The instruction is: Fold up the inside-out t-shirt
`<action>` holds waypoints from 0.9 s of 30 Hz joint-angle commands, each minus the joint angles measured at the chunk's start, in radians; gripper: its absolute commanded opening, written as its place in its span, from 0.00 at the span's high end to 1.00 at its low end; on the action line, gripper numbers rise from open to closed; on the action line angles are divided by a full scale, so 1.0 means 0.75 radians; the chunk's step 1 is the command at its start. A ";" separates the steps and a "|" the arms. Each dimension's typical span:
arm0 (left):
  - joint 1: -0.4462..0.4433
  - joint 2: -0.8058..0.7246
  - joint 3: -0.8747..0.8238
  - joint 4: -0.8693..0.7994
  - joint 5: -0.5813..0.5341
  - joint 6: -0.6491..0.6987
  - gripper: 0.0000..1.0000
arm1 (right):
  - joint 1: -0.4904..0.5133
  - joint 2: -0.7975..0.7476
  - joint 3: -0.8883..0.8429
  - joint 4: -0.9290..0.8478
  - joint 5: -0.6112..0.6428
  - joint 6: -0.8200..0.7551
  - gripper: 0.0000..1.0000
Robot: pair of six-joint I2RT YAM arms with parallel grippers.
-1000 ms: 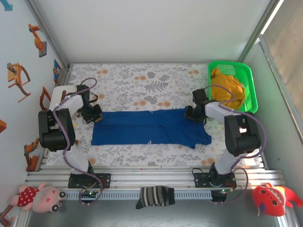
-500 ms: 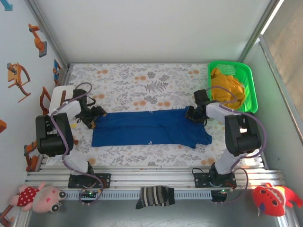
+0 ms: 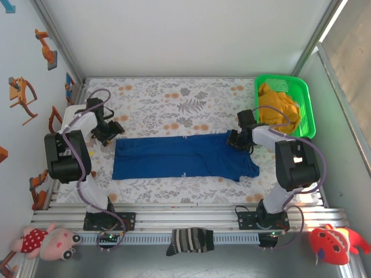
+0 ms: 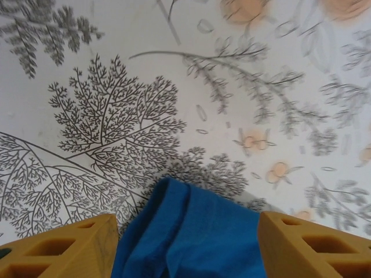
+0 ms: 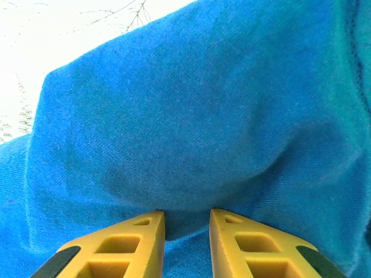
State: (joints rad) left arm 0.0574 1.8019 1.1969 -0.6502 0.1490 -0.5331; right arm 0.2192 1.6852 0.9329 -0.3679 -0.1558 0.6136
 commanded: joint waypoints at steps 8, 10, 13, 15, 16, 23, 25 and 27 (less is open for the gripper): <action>-0.033 0.091 -0.016 0.019 0.027 0.034 0.64 | -0.010 0.032 -0.004 0.010 0.014 0.028 0.74; -0.031 0.131 0.017 0.033 0.049 0.038 0.90 | -0.011 0.043 -0.002 0.009 0.023 0.033 0.74; -0.023 0.186 0.095 0.034 0.039 0.062 1.00 | -0.012 0.064 0.019 0.011 0.034 0.037 0.74; -0.003 0.221 0.166 0.014 0.027 0.081 1.00 | -0.011 0.079 0.040 0.015 0.026 0.029 0.74; 0.012 0.240 0.206 -0.001 0.021 0.088 1.00 | -0.013 0.082 0.051 0.024 0.011 0.018 0.74; 0.055 0.263 0.349 -0.067 0.077 0.118 0.74 | -0.012 -0.117 0.064 0.060 -0.097 -0.122 0.66; 0.058 0.221 0.345 -0.071 0.071 0.116 0.39 | -0.012 -0.200 0.058 -0.001 -0.052 -0.153 0.56; 0.068 0.177 0.336 -0.071 0.077 0.115 0.24 | -0.012 -0.248 0.047 -0.060 -0.010 -0.183 0.47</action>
State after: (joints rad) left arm 0.1032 1.9965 1.4403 -0.6601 0.1921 -0.4675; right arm 0.2184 1.5711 0.9623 -0.3515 -0.2039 0.5285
